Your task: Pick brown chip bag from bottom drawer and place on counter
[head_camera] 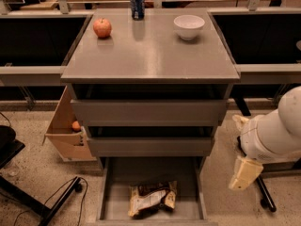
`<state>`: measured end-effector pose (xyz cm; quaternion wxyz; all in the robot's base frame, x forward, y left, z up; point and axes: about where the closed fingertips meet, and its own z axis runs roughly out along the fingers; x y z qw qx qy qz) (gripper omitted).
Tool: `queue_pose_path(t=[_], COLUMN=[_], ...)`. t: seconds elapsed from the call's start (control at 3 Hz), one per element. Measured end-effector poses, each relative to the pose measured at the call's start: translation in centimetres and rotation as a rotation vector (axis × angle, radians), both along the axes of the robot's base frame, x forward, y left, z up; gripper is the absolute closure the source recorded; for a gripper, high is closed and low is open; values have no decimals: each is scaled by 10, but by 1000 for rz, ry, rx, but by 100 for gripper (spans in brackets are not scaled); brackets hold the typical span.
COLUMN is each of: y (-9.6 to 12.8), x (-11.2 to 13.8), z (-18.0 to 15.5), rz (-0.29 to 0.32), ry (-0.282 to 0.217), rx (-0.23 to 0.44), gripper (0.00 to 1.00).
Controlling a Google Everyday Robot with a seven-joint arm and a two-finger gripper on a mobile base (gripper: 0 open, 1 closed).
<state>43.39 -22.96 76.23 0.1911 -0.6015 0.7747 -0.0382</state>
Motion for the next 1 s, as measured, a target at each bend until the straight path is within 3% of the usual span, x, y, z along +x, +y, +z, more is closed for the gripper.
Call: queue_pose_path(t=[0.33, 0.67, 1.0], y=[6, 6, 22], x=[29, 29, 32], z=[-58, -58, -105], rz=[-39, -39, -24], ry=[-16, -16, 3], rx=[96, 96, 124], gripper=[0, 0, 0])
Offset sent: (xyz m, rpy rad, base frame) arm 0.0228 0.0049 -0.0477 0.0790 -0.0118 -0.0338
